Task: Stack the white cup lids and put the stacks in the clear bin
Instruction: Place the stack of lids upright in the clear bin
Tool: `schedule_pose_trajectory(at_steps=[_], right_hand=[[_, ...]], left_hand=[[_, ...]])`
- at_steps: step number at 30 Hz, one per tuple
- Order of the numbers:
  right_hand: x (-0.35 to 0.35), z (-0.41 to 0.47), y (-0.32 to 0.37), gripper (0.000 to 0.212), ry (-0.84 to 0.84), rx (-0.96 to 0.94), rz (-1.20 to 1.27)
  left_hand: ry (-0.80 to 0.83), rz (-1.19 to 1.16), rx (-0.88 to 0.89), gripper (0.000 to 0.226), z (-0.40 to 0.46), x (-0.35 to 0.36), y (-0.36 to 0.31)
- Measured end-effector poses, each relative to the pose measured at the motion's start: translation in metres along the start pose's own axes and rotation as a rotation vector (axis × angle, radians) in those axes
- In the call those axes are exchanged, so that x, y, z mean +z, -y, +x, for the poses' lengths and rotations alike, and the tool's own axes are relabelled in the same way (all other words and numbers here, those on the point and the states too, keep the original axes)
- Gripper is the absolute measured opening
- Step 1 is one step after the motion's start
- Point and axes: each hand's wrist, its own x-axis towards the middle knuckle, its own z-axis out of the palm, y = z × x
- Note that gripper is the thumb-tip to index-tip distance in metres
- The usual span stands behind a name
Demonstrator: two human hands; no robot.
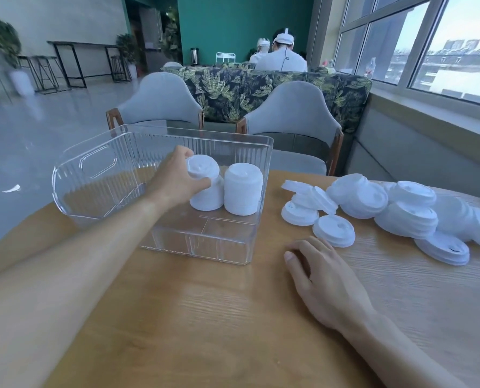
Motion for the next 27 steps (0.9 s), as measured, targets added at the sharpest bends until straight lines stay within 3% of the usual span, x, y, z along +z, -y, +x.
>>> schedule_pose_trajectory(at_steps=[10,27], right_hand=[[0.005,0.004,-0.002,0.031,-0.028,-0.025,0.037],[0.005,0.003,-0.002,0.031,-0.031,-0.026,0.041]], left_hand=[[0.119,-0.029,-0.026,0.062,0.013,0.013,0.014],[0.133,0.053,-0.037,0.059,0.006,0.013,0.009]])
